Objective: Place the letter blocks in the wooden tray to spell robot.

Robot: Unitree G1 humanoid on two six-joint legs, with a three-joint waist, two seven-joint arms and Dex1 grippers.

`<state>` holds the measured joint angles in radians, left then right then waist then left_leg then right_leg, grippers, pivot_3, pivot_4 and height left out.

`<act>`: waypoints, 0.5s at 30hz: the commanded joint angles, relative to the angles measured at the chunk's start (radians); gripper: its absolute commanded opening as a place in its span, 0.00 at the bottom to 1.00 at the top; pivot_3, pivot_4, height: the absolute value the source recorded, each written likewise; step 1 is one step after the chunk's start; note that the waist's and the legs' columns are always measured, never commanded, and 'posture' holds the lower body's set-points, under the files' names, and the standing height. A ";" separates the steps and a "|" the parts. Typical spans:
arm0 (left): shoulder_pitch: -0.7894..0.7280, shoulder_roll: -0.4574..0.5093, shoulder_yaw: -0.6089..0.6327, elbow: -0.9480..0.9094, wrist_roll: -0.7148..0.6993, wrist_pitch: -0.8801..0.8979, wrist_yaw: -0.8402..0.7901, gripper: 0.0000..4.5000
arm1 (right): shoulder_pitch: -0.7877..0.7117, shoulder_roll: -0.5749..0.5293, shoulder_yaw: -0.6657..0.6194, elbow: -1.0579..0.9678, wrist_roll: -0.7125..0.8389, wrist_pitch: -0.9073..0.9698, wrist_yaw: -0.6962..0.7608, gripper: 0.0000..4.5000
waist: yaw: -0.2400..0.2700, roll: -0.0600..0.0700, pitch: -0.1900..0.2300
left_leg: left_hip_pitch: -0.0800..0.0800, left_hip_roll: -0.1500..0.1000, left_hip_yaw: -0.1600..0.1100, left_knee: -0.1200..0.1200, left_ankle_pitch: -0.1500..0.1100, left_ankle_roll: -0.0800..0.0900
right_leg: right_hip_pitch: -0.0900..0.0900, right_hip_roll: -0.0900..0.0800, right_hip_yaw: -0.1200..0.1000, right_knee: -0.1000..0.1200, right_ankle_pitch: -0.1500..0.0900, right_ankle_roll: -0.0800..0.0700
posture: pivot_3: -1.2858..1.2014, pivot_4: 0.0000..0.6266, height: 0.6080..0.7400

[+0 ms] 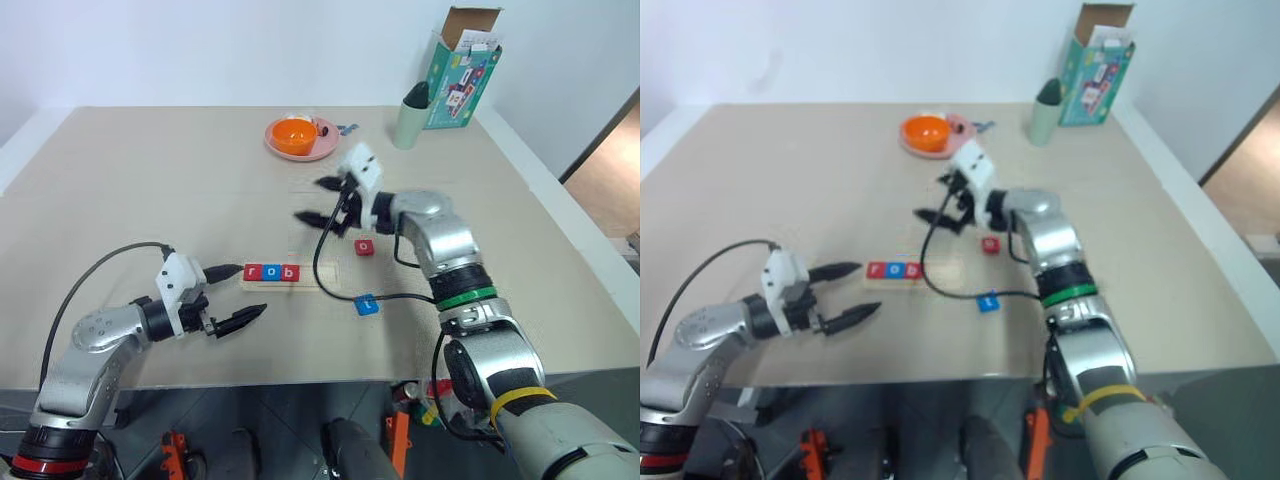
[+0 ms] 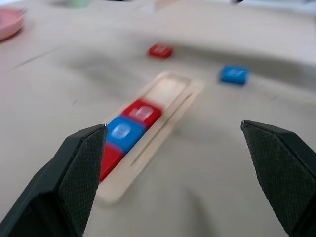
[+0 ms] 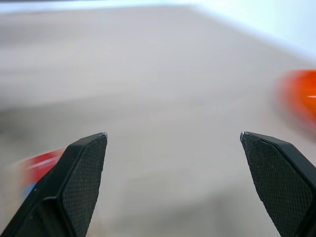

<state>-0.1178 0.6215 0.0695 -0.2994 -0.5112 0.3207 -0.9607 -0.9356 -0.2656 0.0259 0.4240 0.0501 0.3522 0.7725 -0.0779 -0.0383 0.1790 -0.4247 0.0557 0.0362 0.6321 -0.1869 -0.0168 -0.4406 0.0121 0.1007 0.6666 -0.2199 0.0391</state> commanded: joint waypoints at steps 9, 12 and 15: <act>-0.075 0.045 -0.049 -0.031 -0.004 0.026 -0.055 1.00 | 0.384 0.147 -0.017 -0.544 -0.121 0.384 -0.514 0.99 | -0.014 0.001 0.000 | -0.001 0.000 0.000 -0.002 -0.001 -0.002 | -0.003 0.001 0.002 0.001 0.000 0.001 | 0.52 0.24 1.00; -0.082 0.048 -0.058 -0.018 0.009 0.018 -0.063 1.00 | 0.381 0.173 -0.017 -0.537 -0.115 0.417 -0.549 0.99 | -0.014 0.000 0.000 | 0.000 0.000 -0.001 0.000 -0.001 -0.002 | -0.001 0.002 0.000 0.001 0.000 0.000 | 0.52 0.24 1.00; -0.091 0.042 -0.066 -0.008 0.022 0.010 -0.062 1.00 | 0.384 0.189 -0.011 -0.517 -0.108 0.427 -0.568 0.99 | -0.014 0.000 0.000 | 0.000 0.000 -0.001 0.001 -0.001 -0.002 | -0.001 0.001 0.001 0.001 -0.002 -0.004 | 0.52 0.24 1.00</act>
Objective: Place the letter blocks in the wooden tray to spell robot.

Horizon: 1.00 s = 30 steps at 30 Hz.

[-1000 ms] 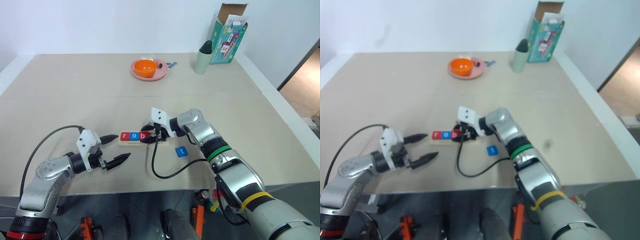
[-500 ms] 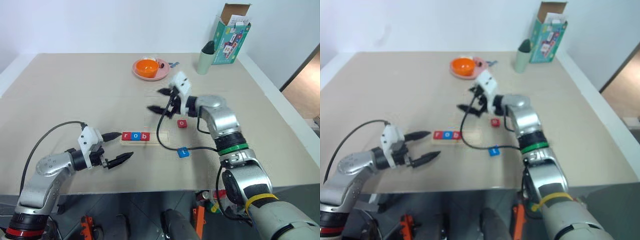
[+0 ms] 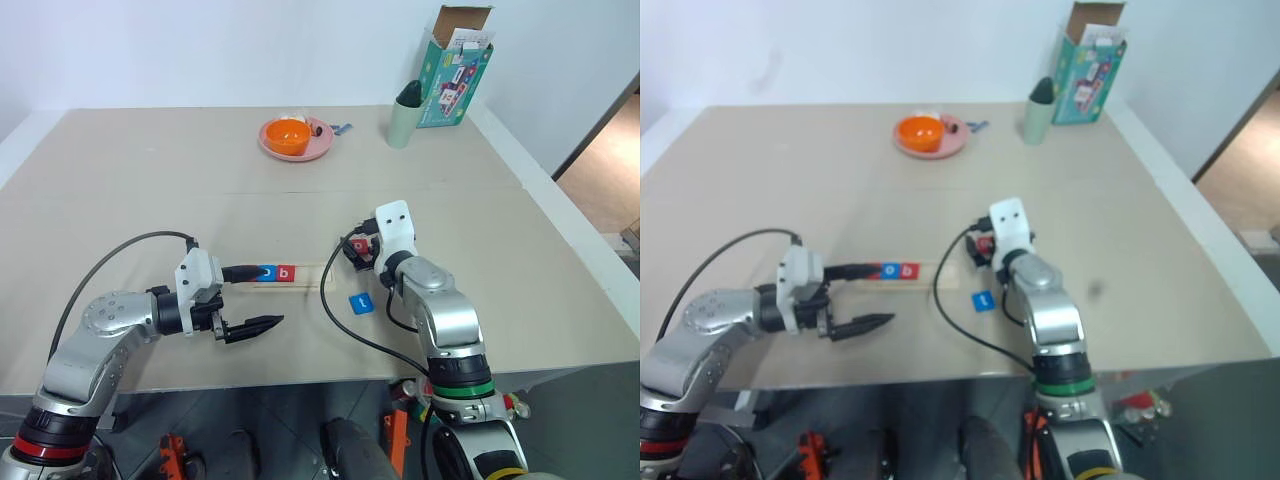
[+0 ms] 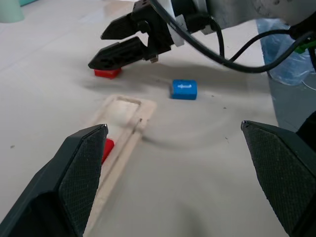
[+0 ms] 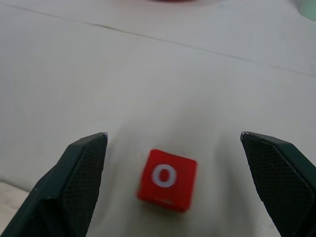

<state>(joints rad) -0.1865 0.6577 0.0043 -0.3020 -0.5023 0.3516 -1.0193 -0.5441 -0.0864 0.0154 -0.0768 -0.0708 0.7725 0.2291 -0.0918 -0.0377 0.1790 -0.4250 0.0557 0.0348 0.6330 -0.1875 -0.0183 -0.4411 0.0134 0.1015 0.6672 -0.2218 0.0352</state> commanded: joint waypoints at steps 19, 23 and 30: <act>-0.021 -0.030 0.010 -0.023 -0.007 -0.003 0.018 1.00 | -0.007 0.044 -0.021 0.083 0.074 0.045 -0.097 0.99 | 0.000 0.000 0.000 | -0.001 0.000 0.000 0.000 0.000 0.000 | 0.000 0.000 0.000 0.000 0.001 0.003 | 0.52 0.24 1.00; -0.022 -0.028 0.002 -0.021 0.002 -0.008 0.023 1.00 | -0.014 0.045 -0.009 0.093 0.077 0.043 -0.097 0.73 | 0.000 0.000 0.000 | 0.000 0.000 0.000 0.000 0.000 0.000 | 0.000 0.000 0.000 0.000 0.001 0.003 | 0.52 0.24 1.00; -0.016 -0.018 0.002 -0.009 0.015 -0.023 0.016 1.00 | 0.001 0.030 0.019 0.060 0.067 0.061 -0.101 0.27 | 0.000 -0.001 0.000 | 0.000 0.000 0.000 0.000 0.000 0.000 | 0.001 0.000 0.000 0.000 0.001 0.002 | 0.52 0.24 1.00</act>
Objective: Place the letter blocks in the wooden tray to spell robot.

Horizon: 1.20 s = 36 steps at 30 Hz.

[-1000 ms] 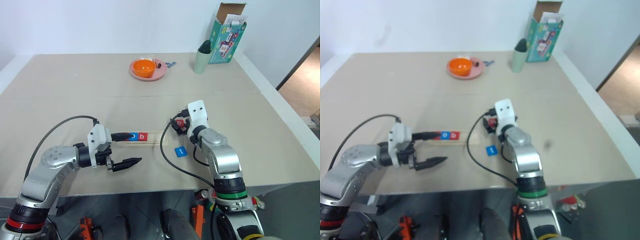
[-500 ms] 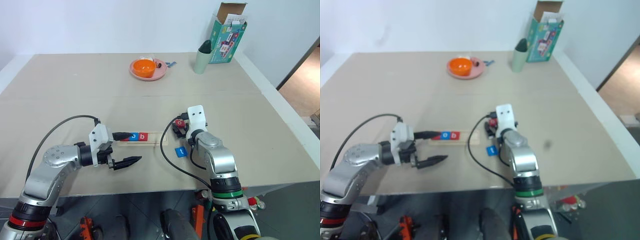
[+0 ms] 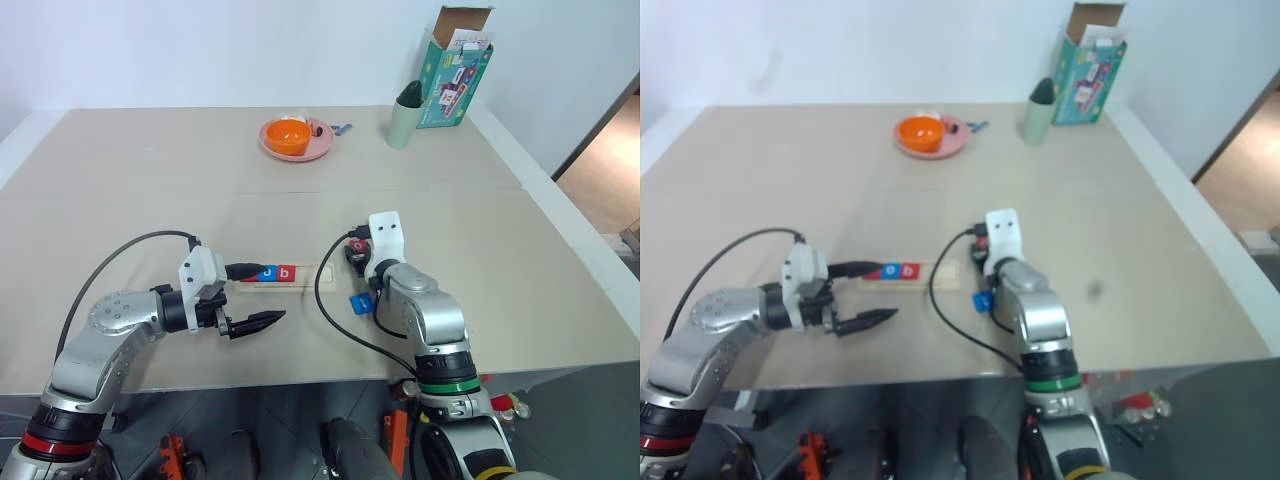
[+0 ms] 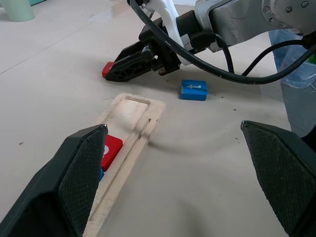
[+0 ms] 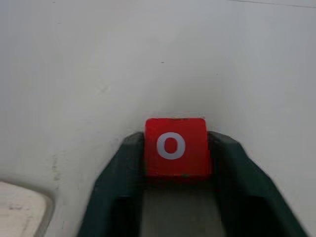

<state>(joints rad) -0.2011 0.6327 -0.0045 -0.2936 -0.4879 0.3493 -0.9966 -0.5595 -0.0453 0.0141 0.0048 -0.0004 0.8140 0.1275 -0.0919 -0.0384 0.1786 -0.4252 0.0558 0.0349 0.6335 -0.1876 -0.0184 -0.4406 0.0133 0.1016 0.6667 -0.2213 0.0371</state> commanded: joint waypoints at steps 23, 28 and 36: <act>-0.001 0.024 -0.003 0.001 0.024 -0.028 -0.043 1.00 | 0.344 -0.138 -0.077 -0.622 0.102 0.365 0.044 0.27 | 0.011 0.000 0.000 | 0.000 -0.002 -0.003 0.000 0.000 0.000 | 0.000 -0.001 -0.001 0.000 -0.002 -0.002 | 0.52 0.24 1.00; -0.002 0.022 -0.001 0.004 0.029 -0.028 -0.047 1.00 | 0.329 -0.140 -0.092 -0.631 0.125 0.360 0.053 0.75 | 0.011 0.000 0.000 | 0.000 -0.002 -0.003 0.001 0.000 0.000 | 0.000 -0.001 -0.001 0.000 -0.002 -0.002 | 0.52 0.24 1.00; -0.003 0.017 -0.013 0.008 0.039 -0.037 -0.049 1.00 | 0.166 -0.523 -0.180 -0.466 0.282 0.202 0.425 1.00 | 0.012 0.000 0.000 | -0.001 -0.004 -0.002 0.001 0.000 0.000 | 0.001 -0.003 0.000 -0.002 -0.002 -0.001 | 0.52 0.24 1.00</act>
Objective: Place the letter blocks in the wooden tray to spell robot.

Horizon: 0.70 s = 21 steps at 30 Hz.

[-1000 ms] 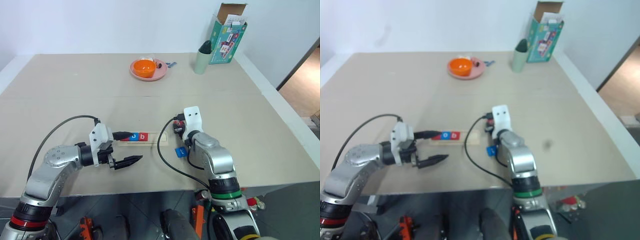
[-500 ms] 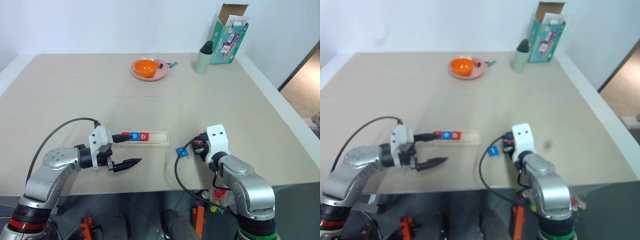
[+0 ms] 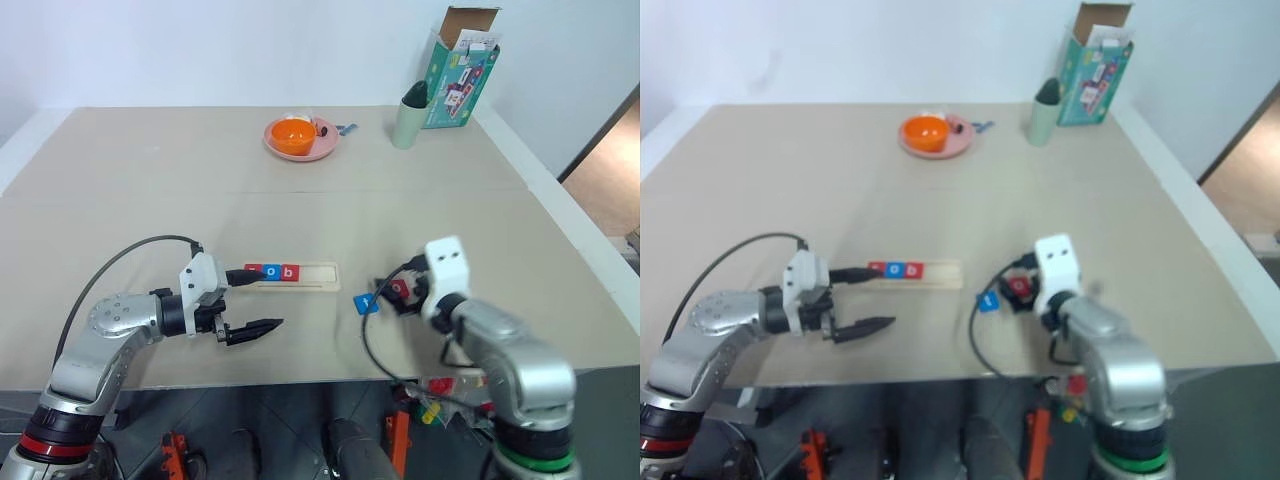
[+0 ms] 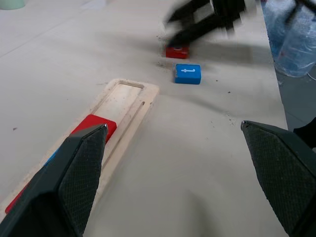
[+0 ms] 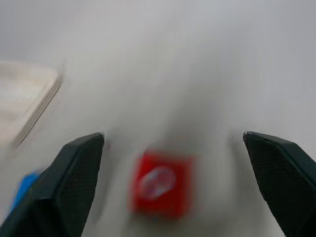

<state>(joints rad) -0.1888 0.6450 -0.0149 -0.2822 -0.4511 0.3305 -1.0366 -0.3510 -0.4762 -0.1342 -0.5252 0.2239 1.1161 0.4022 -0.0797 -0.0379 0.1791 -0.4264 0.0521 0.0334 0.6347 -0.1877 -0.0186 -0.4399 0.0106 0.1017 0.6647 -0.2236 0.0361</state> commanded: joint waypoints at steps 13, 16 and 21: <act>-0.031 -0.012 -0.021 0.007 0.006 -0.029 -0.001 1.00 | -0.244 -0.338 0.250 0.933 -0.061 -1.175 0.958 1.00 | -0.002 0.001 0.001 | 0.002 0.000 0.000 -0.001 -0.001 0.002 | 0.001 0.002 0.000 0.000 0.002 0.005 | 0.52 0.24 1.00; -0.024 -0.006 -0.013 -0.003 0.003 -0.024 0.005 1.00 | -0.316 -0.298 0.261 1.056 -0.064 -1.234 0.996 1.00 | -0.003 0.001 0.001 | 0.002 0.000 0.000 0.000 -0.001 0.002 | 0.001 0.002 0.001 0.000 0.002 0.004 | 0.52 0.24 1.00; -0.007 0.004 -0.003 -0.020 -0.002 -0.018 0.011 1.00 | -0.381 -0.257 0.276 1.196 -0.089 -1.318 1.054 1.00 | 0.001 0.001 0.001 | 0.002 0.000 0.000 0.001 -0.001 0.001 | 0.002 0.001 0.001 0.000 0.002 0.003 | 0.52 0.24 1.00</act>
<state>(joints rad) -0.2007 0.6394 -0.0402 -0.2624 -0.4407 0.3132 -1.0298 -0.7096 -0.7306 0.1500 0.6474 0.1378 -0.1665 1.4343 -0.0785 -0.0371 0.1801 -0.4240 0.0522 0.0333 0.6353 -0.1883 -0.0172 -0.4374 0.0119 0.1024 0.6651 -0.2216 0.0389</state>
